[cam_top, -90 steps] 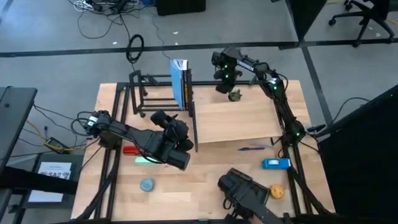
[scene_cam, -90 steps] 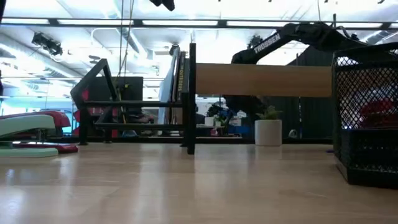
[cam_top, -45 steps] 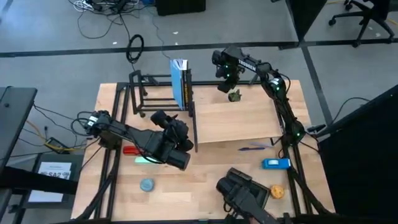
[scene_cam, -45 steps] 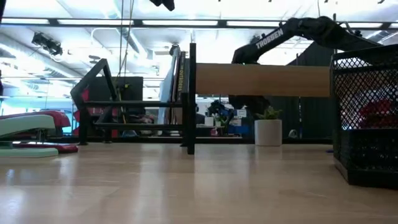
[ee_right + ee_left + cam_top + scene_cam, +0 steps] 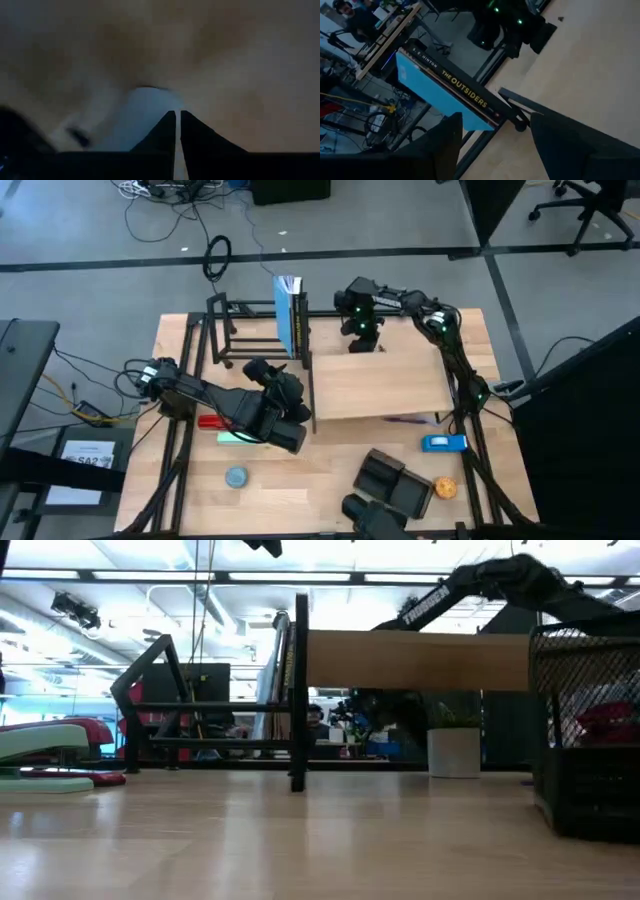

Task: Stock shelves
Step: Adjust the white vase plant, then move the shelf to the top

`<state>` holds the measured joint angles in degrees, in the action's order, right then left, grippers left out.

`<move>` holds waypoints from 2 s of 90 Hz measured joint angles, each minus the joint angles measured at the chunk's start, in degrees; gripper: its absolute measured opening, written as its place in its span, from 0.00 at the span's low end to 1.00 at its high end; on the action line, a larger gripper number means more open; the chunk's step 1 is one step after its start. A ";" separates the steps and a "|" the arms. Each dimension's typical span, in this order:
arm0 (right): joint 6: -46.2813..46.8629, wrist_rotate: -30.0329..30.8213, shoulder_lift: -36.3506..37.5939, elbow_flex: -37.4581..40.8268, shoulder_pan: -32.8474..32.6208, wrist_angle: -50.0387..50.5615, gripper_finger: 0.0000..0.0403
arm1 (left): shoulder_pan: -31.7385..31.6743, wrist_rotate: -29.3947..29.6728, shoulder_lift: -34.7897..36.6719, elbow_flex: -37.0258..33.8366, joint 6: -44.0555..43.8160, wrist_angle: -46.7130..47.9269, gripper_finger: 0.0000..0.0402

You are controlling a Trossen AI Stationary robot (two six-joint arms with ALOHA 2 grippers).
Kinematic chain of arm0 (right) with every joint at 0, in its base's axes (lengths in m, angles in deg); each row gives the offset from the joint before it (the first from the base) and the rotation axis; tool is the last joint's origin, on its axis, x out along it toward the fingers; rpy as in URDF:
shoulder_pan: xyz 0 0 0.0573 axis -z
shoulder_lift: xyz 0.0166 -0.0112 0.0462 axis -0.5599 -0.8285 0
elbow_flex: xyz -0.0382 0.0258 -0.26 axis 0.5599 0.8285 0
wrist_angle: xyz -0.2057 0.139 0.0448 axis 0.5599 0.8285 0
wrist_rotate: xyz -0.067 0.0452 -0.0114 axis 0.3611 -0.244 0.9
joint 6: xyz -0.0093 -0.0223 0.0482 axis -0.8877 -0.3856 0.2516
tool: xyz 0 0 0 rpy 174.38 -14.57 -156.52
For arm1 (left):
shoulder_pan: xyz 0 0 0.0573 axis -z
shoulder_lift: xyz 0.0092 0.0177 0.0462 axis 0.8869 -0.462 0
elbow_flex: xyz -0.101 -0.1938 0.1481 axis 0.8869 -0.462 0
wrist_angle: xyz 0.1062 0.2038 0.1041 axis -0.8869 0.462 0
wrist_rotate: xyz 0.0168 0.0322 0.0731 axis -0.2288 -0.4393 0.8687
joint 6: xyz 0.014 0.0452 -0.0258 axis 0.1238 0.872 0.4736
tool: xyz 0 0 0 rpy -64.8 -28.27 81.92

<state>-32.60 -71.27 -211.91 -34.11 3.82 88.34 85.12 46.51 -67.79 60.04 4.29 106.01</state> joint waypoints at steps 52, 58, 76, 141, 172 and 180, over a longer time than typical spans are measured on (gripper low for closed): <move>11.02 10.72 41.47 6.24 -9.60 -8.40 0.00 | -0.13 1.77 0.00 0.00 1.51 -0.27 0.53; 15.68 10.90 46.95 12.41 -15.73 -11.93 0.00 | -0.13 2.57 0.00 0.00 1.52 -0.24 0.53; 31.82 13.85 55.83 31.96 -34.08 -24.12 0.00 | -0.17 3.32 0.00 0.00 4.19 1.63 0.53; 23.20 19.17 49.44 41.98 -15.41 -35.21 0.00 | -2.03 6.85 0.35 -0.02 3.89 3.10 0.53; 30.54 21.19 49.44 41.94 -12.50 -32.85 0.00 | -2.03 6.92 0.35 -0.02 3.87 3.09 0.53; 33.96 22.21 49.07 42.01 -13.86 -33.60 0.00 | -2.01 6.98 0.35 -0.02 3.87 3.09 0.53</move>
<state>1.36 -49.06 -162.84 7.90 -10.04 54.75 83.11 53.49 -67.44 60.02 8.16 109.10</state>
